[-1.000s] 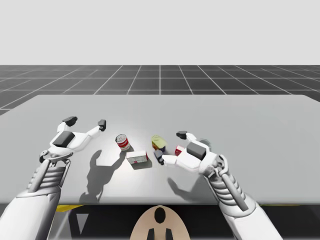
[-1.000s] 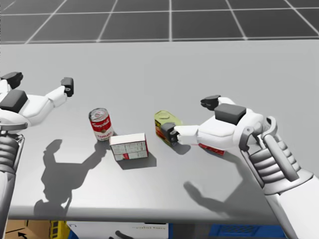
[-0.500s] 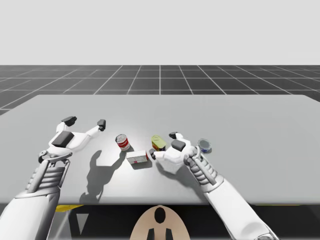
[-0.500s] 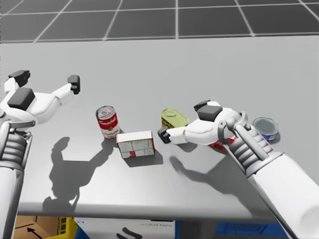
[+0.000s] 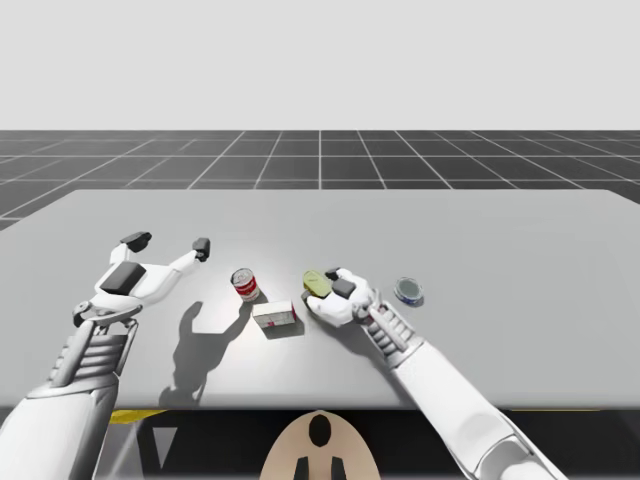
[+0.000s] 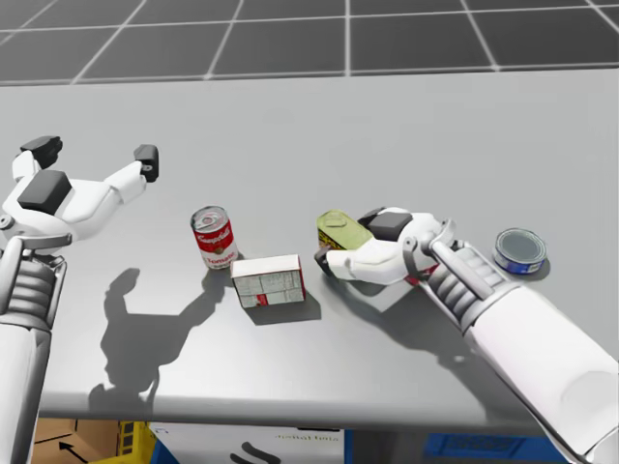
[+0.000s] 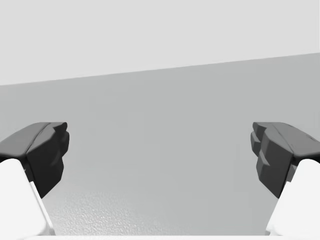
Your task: Grasp the can of spam and hold it up.
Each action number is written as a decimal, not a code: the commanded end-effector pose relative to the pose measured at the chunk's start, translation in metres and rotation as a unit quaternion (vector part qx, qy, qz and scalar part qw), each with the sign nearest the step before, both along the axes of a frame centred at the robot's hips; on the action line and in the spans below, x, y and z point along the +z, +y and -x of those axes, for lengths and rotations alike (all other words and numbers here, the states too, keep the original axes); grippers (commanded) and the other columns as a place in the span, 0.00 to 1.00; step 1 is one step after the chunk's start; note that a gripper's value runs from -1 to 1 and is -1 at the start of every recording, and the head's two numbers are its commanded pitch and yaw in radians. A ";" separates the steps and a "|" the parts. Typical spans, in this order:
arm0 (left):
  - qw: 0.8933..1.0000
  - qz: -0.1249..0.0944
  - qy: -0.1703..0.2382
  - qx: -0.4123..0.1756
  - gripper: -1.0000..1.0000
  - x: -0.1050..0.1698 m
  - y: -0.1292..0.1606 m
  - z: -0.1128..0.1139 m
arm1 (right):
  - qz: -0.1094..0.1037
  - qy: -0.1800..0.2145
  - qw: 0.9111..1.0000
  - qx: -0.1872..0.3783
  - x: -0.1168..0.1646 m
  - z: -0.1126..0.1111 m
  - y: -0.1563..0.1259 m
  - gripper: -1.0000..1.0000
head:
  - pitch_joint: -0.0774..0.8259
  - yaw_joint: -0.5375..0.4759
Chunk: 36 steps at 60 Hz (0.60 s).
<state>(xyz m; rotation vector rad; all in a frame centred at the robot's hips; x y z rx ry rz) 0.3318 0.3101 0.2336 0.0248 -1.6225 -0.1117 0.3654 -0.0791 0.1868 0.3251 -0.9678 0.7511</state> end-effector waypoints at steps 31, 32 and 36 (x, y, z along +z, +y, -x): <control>1.000 -0.001 0.001 0.000 0.00 -0.001 -0.001 0.000 | -0.018 0.033 0.999 0.028 -0.010 0.022 0.027 1.00 | 0.46 0.61; 1.000 -0.001 0.001 0.000 0.00 -0.001 -0.001 0.000 | -0.018 0.033 0.999 0.028 -0.010 0.022 0.027 1.00 | 0.46 0.60; 1.000 -0.002 0.001 0.001 0.00 -0.001 -0.002 0.000 | -0.020 0.034 0.999 0.028 -0.010 0.022 0.026 1.00 | 0.42 0.60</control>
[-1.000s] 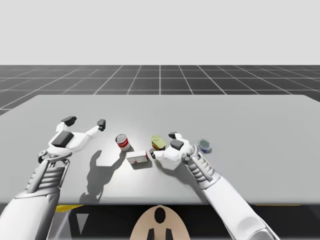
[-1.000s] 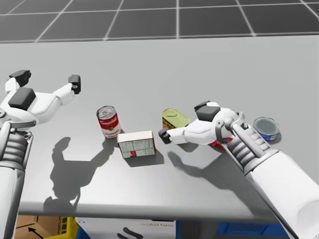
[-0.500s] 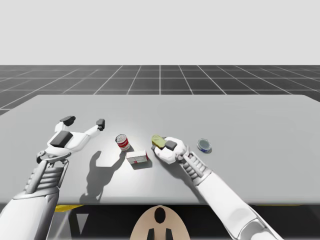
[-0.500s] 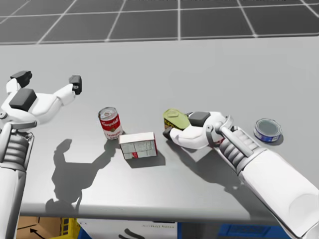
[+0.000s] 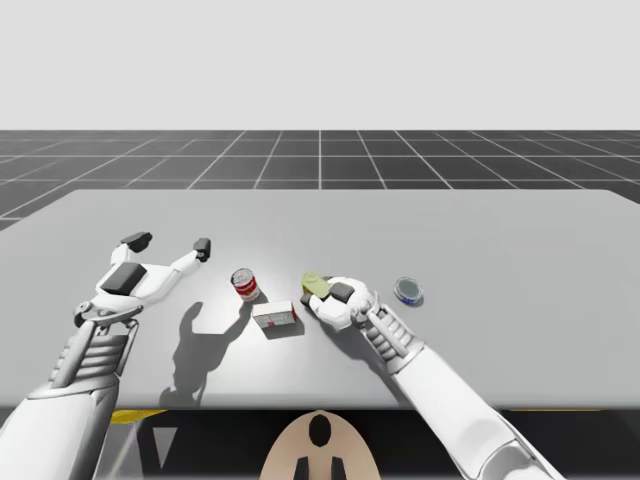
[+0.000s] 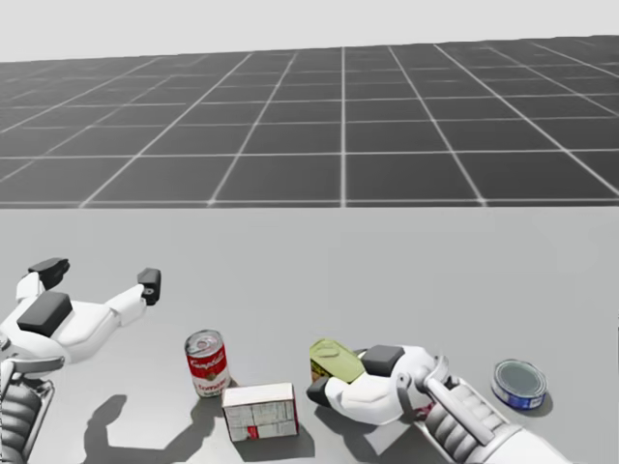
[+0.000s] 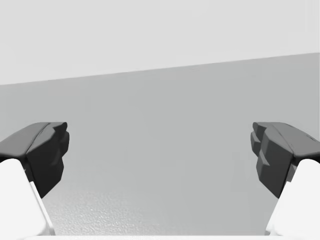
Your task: Grasp the can of spam and hold it up.
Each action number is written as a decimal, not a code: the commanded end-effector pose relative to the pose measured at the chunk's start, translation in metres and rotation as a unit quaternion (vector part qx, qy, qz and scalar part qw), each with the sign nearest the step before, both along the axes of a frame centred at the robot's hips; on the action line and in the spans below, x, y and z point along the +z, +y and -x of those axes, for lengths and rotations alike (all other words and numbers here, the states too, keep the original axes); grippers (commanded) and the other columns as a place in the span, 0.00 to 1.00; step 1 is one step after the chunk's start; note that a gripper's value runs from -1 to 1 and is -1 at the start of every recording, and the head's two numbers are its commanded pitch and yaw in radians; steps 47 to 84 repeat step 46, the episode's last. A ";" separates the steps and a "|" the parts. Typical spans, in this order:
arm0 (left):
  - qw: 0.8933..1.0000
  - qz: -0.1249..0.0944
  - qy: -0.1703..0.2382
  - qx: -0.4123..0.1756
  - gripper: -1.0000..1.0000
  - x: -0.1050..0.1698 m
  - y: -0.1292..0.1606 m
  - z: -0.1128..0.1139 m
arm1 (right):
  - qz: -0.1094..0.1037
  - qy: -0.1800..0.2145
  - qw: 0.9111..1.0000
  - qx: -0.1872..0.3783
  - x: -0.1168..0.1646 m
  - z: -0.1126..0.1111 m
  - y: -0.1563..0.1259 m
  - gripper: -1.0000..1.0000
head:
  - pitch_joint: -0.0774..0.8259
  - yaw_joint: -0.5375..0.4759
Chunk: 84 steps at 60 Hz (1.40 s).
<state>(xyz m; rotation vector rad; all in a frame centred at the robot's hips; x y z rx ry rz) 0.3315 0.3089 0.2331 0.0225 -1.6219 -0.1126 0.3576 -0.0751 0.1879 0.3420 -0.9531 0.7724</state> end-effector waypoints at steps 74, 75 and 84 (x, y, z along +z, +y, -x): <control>1.000 -0.010 -0.005 0.013 0.00 -0.001 0.002 -0.002 | -0.158 -0.170 0.973 -0.013 0.191 0.035 -0.027 1.00 | 0.40 0.58; 1.000 -0.010 -0.005 0.013 0.00 -0.001 0.002 -0.002 | -0.158 -0.170 0.973 -0.013 0.191 0.035 -0.027 1.00 | 0.40 0.58; 1.000 -0.010 -0.005 0.013 0.00 -0.001 0.002 -0.002 | -0.158 -0.170 0.973 -0.013 0.191 0.035 -0.027 1.00 | 0.40 0.58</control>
